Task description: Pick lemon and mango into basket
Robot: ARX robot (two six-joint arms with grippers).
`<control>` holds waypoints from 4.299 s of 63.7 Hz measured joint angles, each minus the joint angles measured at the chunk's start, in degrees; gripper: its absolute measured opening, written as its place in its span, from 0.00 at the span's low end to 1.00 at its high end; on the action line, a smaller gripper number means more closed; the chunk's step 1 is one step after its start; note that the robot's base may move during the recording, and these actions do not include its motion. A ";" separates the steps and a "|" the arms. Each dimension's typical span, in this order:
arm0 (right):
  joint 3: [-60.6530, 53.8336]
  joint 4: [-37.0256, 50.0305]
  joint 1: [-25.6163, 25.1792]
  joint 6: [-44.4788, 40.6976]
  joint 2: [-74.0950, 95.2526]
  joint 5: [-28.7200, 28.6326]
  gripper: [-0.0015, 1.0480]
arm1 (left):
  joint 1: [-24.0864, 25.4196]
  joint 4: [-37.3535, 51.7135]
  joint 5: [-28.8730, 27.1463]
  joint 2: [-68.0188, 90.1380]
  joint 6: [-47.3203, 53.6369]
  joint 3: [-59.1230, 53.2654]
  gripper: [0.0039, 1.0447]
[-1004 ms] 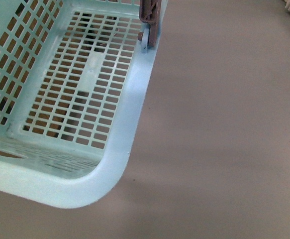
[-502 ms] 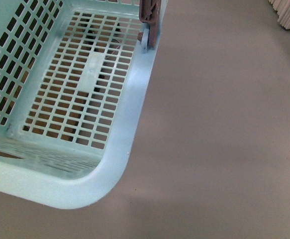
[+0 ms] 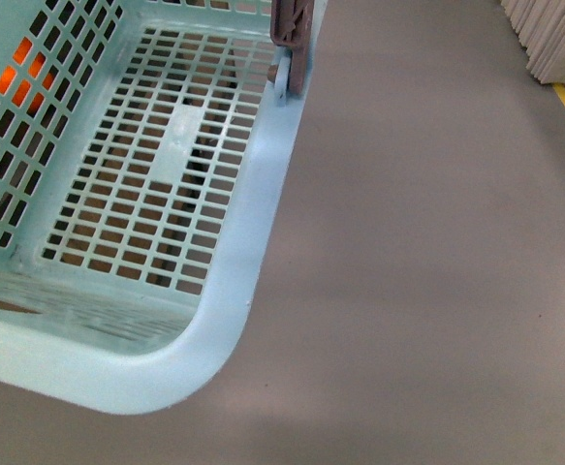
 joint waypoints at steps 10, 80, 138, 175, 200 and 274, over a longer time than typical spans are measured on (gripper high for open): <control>0.00 0.00 0.00 0.02 0.00 0.02 0.92 | 0.00 0.00 -0.04 -0.07 0.02 0.00 0.16; 0.00 0.02 0.00 0.02 -0.09 0.07 0.92 | -0.09 -0.04 -0.02 -0.31 -0.04 -0.13 0.16; 0.00 0.00 0.00 0.02 -0.04 -0.02 0.92 | -0.09 -0.07 0.02 -0.31 0.04 -0.13 0.16; 0.00 0.00 0.00 0.02 -0.07 0.07 0.92 | -0.09 -0.07 0.00 -0.31 0.04 -0.13 0.16; 0.00 0.00 0.00 0.04 -0.02 0.15 0.92 | -0.09 -0.07 0.00 -0.33 0.04 -0.15 0.16; 0.00 0.00 0.00 0.02 -0.02 -0.07 0.92 | -0.02 -0.07 0.07 -0.31 0.04 -0.22 0.16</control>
